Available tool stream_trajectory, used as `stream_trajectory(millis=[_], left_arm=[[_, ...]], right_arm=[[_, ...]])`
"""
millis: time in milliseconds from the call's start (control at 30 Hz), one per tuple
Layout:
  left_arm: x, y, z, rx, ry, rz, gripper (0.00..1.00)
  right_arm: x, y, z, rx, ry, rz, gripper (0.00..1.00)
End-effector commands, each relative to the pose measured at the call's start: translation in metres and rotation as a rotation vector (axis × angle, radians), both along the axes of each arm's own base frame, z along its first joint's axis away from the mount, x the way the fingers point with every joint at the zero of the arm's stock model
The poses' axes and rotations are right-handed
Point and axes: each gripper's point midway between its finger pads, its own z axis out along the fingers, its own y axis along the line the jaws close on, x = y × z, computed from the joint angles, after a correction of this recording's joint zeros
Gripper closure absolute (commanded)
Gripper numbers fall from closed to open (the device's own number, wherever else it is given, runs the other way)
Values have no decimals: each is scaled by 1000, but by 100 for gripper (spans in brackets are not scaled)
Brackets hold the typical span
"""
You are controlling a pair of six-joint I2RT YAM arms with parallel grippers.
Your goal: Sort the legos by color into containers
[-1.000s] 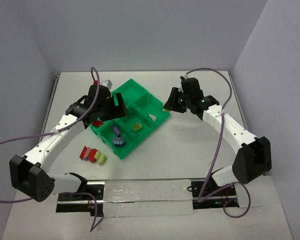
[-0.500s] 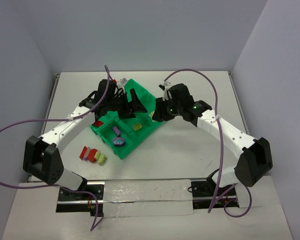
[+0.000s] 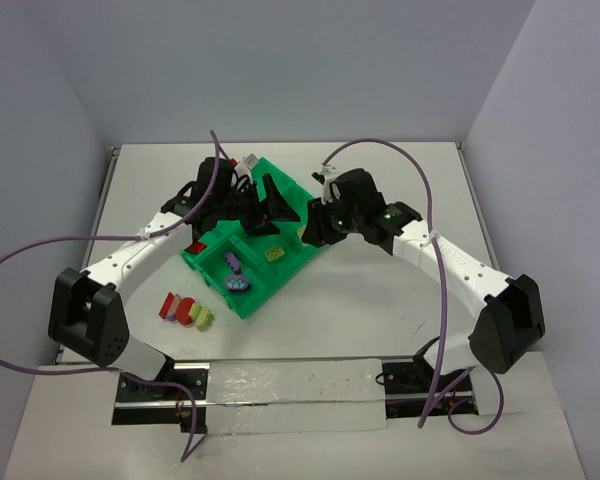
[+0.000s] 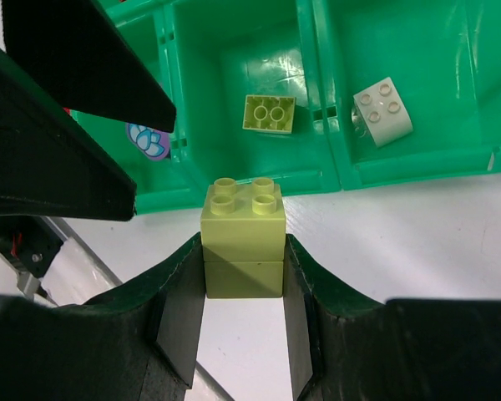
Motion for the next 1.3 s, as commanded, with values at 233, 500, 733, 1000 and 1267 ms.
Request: stream_trajectory(millis=[233, 500, 733, 1000, 1267], left_arm=[[-2, -24, 3, -100, 47, -106, 12], [-18, -39, 0, -156, 75, -222, 18], [-23, -45, -6, -159, 90, -252, 35], [-25, -43, -12, -139, 87, -265, 73], [-18, -37, -16, -99, 81, -220, 100]], right_arm=[[-5, 14, 30, 39, -115, 81, 100], [-4, 12, 33, 30, -133, 77, 100], [-2, 13, 38, 28, -144, 81, 100], [-2, 12, 41, 23, -153, 77, 100], [3, 8, 38, 8, -130, 20, 67]])
